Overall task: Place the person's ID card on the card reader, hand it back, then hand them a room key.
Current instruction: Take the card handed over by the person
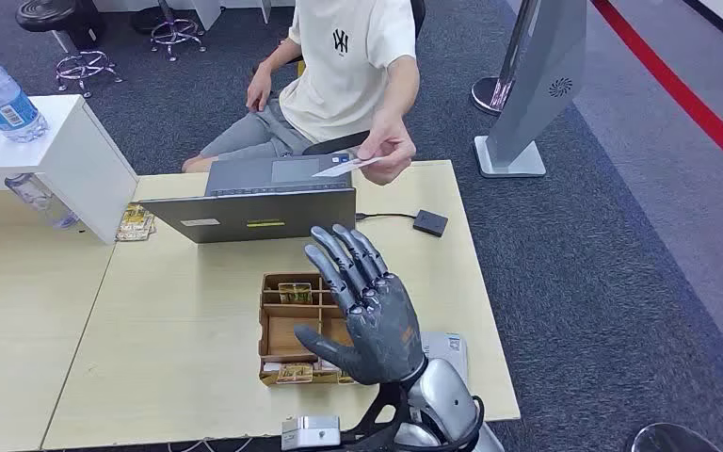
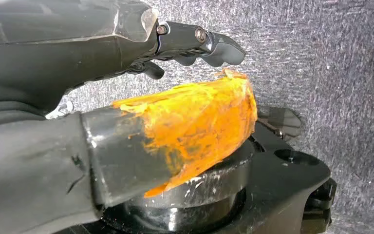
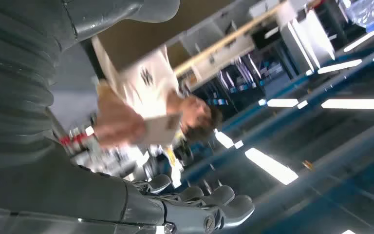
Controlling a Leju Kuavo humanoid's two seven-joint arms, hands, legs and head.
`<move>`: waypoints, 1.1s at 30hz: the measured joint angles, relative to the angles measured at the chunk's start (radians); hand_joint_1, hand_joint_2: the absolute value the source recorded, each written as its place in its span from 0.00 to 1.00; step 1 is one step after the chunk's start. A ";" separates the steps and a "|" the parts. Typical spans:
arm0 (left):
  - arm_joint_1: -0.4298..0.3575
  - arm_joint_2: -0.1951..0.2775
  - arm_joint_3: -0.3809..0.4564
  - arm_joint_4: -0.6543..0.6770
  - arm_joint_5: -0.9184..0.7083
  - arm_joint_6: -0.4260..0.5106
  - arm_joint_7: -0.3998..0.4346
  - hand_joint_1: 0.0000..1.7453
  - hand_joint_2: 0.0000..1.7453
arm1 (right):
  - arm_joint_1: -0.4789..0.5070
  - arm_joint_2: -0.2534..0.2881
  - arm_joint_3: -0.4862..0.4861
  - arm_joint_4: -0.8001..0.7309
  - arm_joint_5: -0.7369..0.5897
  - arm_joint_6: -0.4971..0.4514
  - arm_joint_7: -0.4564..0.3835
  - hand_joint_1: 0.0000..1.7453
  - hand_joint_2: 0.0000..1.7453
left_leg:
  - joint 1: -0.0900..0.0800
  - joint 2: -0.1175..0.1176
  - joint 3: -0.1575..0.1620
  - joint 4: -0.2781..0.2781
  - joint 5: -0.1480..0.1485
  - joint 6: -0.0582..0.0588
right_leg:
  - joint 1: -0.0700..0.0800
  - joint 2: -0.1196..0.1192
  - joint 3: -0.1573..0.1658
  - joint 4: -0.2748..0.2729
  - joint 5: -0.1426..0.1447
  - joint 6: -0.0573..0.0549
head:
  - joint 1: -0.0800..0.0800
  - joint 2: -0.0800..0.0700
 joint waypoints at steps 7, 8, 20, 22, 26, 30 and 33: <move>-0.003 0.001 -0.001 0.000 -0.019 -0.013 0.017 0.00 0.00 | -0.029 0.066 -0.130 -0.002 0.226 0.000 0.063 0.00 1.00 | 0.000 0.000 0.000 0.000 0.001 0.000 | 0.000 0.000 0.001 0.000 0.000 0.000 | 0.000 0.000; -0.004 0.001 -0.001 0.000 -0.021 -0.013 0.022 0.00 0.00 | -0.043 0.067 -0.137 0.002 0.265 0.000 0.116 0.00 1.00 | 0.000 0.000 0.000 0.000 0.001 0.000 | 0.000 0.000 0.001 0.000 0.001 0.000 | 0.000 0.000; -0.026 0.003 -0.002 0.000 -0.041 -0.016 0.051 0.00 0.00 | -0.295 -0.059 0.018 0.192 0.371 0.000 0.645 0.66 1.00 | 0.000 0.000 0.000 0.000 0.002 0.001 | 0.000 0.001 0.000 0.000 0.002 0.000 | 0.000 0.000; -0.029 0.004 -0.002 0.000 -0.041 -0.017 0.051 0.00 0.00 | -0.317 -0.075 0.046 0.221 0.371 0.000 0.663 1.00 1.00 | 0.000 0.000 0.000 0.000 0.002 0.001 | 0.000 0.001 0.000 0.000 0.002 0.000 | 0.000 0.000; -0.036 0.004 -0.002 0.000 -0.041 -0.019 0.055 0.00 0.00 | -0.343 -0.094 0.084 0.263 0.371 0.000 0.681 1.00 1.00 | 0.000 0.000 0.000 0.000 0.002 0.001 | 0.000 0.001 0.000 0.000 0.001 0.000 | 0.000 0.000; -0.037 0.004 -0.002 0.000 -0.041 -0.019 0.058 0.00 0.00 | -0.352 -0.104 0.102 0.286 0.371 0.000 0.685 1.00 1.00 | 0.000 0.000 0.000 0.000 0.002 0.001 | 0.000 0.001 0.000 0.000 0.001 0.000 | 0.000 0.000; -0.038 0.004 -0.002 0.000 -0.041 -0.021 0.061 0.00 0.00 | -0.355 -0.108 0.109 0.297 0.371 0.000 0.686 1.00 1.00 | 0.000 0.000 0.000 0.000 0.002 0.001 | 0.000 0.001 0.000 0.000 0.002 0.000 | 0.000 0.000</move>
